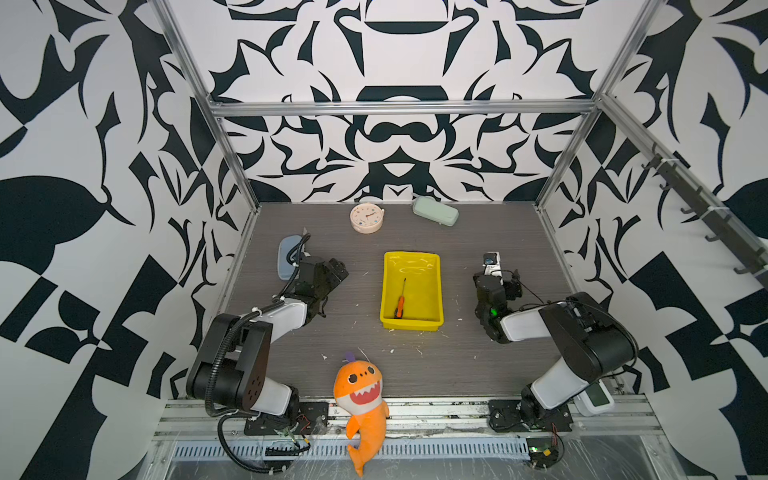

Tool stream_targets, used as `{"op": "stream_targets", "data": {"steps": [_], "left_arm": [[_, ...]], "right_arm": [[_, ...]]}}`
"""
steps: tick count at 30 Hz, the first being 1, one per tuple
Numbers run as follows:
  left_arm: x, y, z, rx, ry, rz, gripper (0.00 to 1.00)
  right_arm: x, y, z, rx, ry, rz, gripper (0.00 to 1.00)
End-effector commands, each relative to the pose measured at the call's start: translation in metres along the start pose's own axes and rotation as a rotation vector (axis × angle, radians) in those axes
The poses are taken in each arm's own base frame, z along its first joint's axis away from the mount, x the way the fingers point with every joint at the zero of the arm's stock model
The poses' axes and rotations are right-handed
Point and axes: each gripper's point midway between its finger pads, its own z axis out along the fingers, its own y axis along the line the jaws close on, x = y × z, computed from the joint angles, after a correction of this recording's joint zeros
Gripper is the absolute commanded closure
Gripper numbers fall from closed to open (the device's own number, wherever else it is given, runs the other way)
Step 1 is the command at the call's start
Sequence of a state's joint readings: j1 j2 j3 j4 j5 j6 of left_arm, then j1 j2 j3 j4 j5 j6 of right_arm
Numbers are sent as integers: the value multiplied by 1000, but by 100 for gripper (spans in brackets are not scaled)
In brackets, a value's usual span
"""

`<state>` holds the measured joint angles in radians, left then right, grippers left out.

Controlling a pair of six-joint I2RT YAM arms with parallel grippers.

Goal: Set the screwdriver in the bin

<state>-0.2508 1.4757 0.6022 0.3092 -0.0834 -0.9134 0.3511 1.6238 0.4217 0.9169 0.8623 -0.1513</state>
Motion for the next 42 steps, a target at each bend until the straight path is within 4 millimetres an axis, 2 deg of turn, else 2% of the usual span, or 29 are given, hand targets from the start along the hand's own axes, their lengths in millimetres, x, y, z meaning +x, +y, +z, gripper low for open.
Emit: {"op": "stream_targets", "data": {"steps": [1, 5, 9, 11, 12, 13, 15, 22, 24, 27, 31, 33, 34, 37, 39, 42], "left_arm": [[-3, -8, 4, 19, 12, -13, 0], [-1, -8, 7, 16, 27, -17, 1], [1, -10, 6, 21, 38, -19, 0], [0, -10, 6, 24, 37, -21, 1], [0, -10, 6, 24, 37, -21, 0], [0, -10, 6, 22, 37, -19, 0], [-1, -10, 5, 23, 33, -17, 0], [-6, -6, 2, -6, 2, 9, 0], [-14, -5, -2, -33, -25, 56, 0], [-38, -7, -21, -102, -101, 191, 0], [-77, 12, -55, -291, -286, 346, 0], [-92, 18, -65, -355, -370, 454, 0], [-103, 23, -72, -419, -429, 512, 0], [-129, 58, -98, -688, -617, 515, 1], [-131, 71, -99, -749, -656, 511, 0], [-125, 78, -82, -707, -633, 564, 1]], "right_arm": [[-11, -5, 14, -4, 36, 97, 10], [-4, -5, 20, -63, 72, 129, 10], [4, -10, 20, -181, 58, 237, 10], [6, -4, 15, -232, 31, 240, 10], [15, -6, 14, -220, 24, 262, 10], [10, -9, 13, -215, -47, 267, 1], [14, -5, 14, -226, 9, 247, 0], [14, -5, 13, -224, 5, 242, 0], [14, -5, 14, -224, 3, 241, 0], [14, -5, 14, -223, 4, 242, 0], [14, -5, 13, -223, 3, 241, 0], [13, -5, 14, -223, 2, 243, 0], [14, -5, 14, -222, 3, 242, 0], [14, -5, 14, -222, 3, 242, 0], [13, -5, 14, -222, 2, 244, 0], [14, -5, 14, -222, 3, 243, 0]]}}
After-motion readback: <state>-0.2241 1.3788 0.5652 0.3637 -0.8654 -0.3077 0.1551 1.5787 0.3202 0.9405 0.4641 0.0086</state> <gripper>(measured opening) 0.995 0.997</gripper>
